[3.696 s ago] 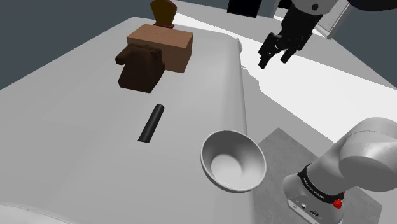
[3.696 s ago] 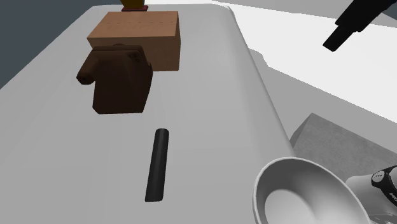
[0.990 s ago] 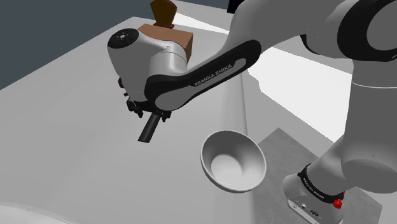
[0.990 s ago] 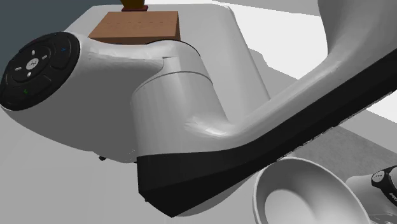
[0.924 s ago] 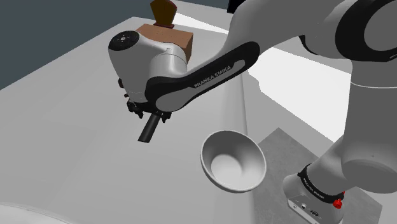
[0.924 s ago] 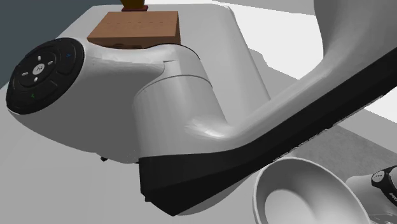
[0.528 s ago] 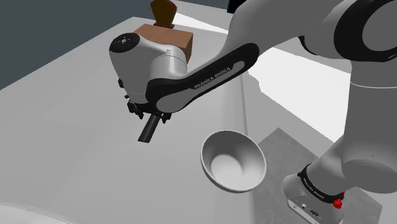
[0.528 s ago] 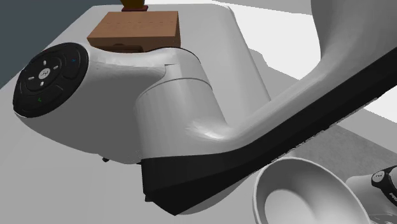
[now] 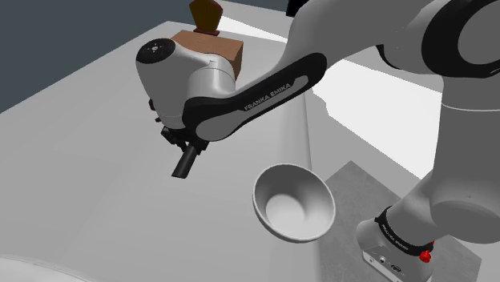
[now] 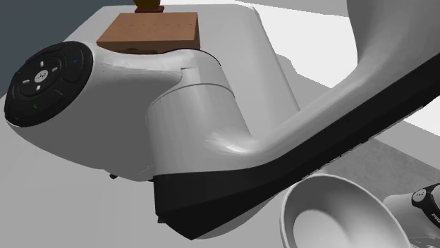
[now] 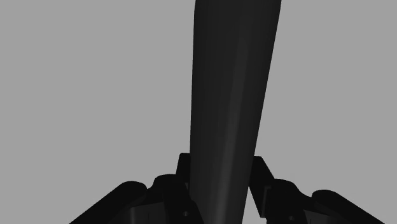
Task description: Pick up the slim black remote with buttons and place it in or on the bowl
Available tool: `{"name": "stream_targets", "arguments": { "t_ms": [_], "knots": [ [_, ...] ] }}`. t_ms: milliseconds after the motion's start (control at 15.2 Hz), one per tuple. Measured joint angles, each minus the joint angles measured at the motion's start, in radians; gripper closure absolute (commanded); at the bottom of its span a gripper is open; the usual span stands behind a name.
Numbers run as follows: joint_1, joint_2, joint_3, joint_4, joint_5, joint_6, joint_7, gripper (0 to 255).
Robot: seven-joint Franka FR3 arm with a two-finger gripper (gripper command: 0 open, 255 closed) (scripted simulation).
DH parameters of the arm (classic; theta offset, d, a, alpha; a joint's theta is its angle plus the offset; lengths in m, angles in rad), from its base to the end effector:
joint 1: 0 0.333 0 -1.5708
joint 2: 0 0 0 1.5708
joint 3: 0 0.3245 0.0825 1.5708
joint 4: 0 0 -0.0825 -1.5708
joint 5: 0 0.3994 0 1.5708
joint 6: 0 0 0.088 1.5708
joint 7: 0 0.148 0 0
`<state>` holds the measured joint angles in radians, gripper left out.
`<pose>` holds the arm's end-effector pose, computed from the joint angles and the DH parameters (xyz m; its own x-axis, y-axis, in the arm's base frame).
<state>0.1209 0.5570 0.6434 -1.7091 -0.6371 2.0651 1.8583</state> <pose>0.5450 0.4020 0.2725 0.6602 -0.7164 0.2257 -0.7385 -0.6739 0.0208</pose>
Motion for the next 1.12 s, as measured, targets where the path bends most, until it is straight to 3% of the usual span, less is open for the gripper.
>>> {"name": "stream_targets", "arguments": {
  "t_ms": [1122],
  "knots": [
    [-0.021, -0.074, 0.036, 0.044, 0.067, -0.108, -0.058, 255]
  ]
}}
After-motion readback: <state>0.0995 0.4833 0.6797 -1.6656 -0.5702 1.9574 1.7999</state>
